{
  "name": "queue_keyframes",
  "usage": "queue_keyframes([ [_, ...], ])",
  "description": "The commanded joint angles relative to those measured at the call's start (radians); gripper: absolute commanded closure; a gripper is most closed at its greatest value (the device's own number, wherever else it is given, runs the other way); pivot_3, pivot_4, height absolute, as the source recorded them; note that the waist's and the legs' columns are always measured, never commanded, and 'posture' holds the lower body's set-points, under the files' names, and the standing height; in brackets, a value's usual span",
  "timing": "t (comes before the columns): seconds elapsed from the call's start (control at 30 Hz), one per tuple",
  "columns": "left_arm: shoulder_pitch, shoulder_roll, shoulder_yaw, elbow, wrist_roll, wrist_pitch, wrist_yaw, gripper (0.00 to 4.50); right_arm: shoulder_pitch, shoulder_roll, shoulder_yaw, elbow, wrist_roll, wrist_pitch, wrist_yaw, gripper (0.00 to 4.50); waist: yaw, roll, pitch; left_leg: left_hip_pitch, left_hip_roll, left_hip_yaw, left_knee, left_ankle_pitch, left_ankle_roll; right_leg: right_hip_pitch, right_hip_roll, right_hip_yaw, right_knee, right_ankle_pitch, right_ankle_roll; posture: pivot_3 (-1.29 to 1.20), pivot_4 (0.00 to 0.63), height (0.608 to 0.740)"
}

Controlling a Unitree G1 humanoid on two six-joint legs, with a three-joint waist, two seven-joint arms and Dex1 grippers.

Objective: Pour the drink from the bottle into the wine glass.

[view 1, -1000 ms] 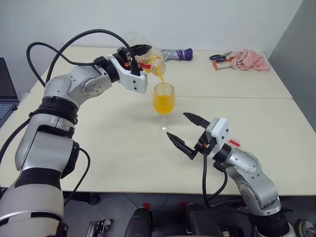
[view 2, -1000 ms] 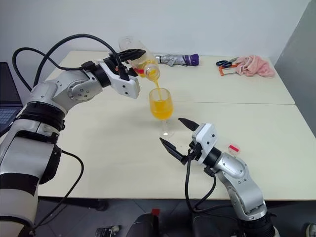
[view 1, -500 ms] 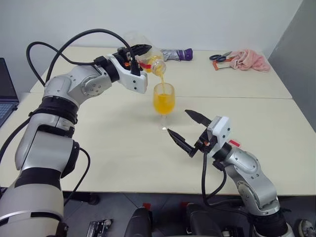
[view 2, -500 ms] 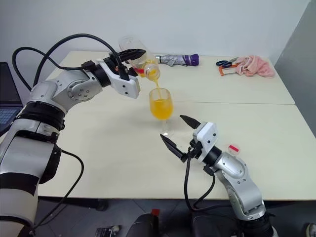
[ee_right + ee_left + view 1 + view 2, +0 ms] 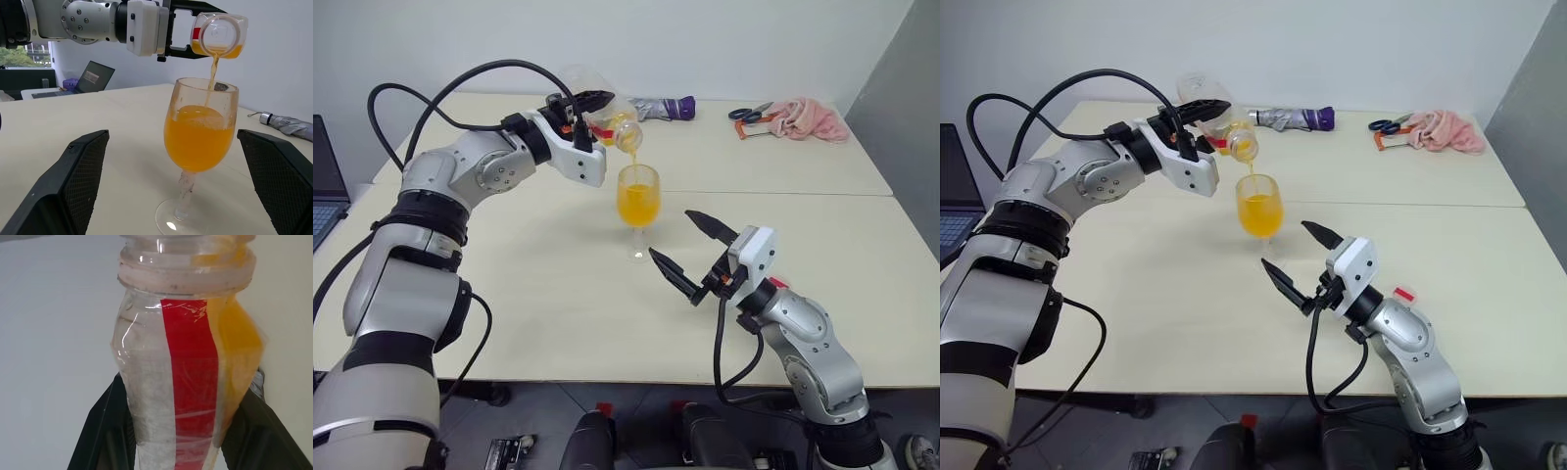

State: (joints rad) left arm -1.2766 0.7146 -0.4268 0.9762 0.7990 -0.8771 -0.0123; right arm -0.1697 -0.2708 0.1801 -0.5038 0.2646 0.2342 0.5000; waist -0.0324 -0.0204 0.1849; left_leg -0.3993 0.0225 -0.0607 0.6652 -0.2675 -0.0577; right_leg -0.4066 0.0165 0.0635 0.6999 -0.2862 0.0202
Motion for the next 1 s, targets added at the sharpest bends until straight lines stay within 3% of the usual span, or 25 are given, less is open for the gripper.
queue_keyframes([
  [0.03, -0.035, 0.001, 0.012, -0.012, -0.018, -0.001, 0.014, 2.74, -0.003, 0.002, -0.002, -0.027, 0.003, -0.015, 0.000, 0.00, 0.000, 0.000, 0.000, 0.000, 0.000, 0.000, 0.000, 0.000, 0.000, 0.000, 0.000, 0.000, 0.000, 0.000, 0.000, 0.00, 0.150, 0.740],
  [0.27, -0.034, 0.000, 0.013, -0.013, -0.019, -0.002, 0.015, 2.74, -0.003, 0.002, 0.000, -0.027, 0.004, -0.015, 0.001, 0.00, 0.000, 0.000, 0.000, 0.000, 0.000, 0.000, 0.000, 0.000, 0.000, 0.000, 0.000, 0.000, 0.000, 0.000, 0.000, 0.00, 0.150, 0.740],
  [0.6, 0.021, -0.033, 0.058, -0.050, -0.151, 0.055, -0.090, 2.74, -0.005, 0.005, 0.003, -0.025, 0.003, -0.015, 0.001, 0.00, 0.000, 0.000, 0.000, 0.000, 0.000, 0.000, 0.000, 0.000, 0.000, 0.000, 0.000, 0.000, 0.000, 0.000, 0.000, 0.00, 0.150, 0.740],
  [0.83, 0.134, -0.113, 0.174, -0.148, -0.431, 0.171, -0.306, 2.74, -0.012, -0.001, 0.004, -0.021, -0.001, -0.019, 0.008, 0.00, 0.000, 0.000, 0.000, 0.000, 0.000, 0.000, 0.001, 0.000, 0.000, 0.000, 0.000, 0.000, 0.001, 0.000, 0.000, 0.00, 0.150, 0.740],
  [1.0, 0.233, -0.189, 0.321, -0.300, -0.692, 0.467, -0.442, 2.74, -0.019, -0.018, 0.001, -0.025, 0.013, 0.001, 0.033, 0.00, -0.003, 0.000, 0.000, 0.000, 0.001, 0.000, 0.002, 0.000, 0.000, 0.000, 0.000, 0.001, 0.002, 0.000, 0.000, 0.00, 0.150, 0.740],
])
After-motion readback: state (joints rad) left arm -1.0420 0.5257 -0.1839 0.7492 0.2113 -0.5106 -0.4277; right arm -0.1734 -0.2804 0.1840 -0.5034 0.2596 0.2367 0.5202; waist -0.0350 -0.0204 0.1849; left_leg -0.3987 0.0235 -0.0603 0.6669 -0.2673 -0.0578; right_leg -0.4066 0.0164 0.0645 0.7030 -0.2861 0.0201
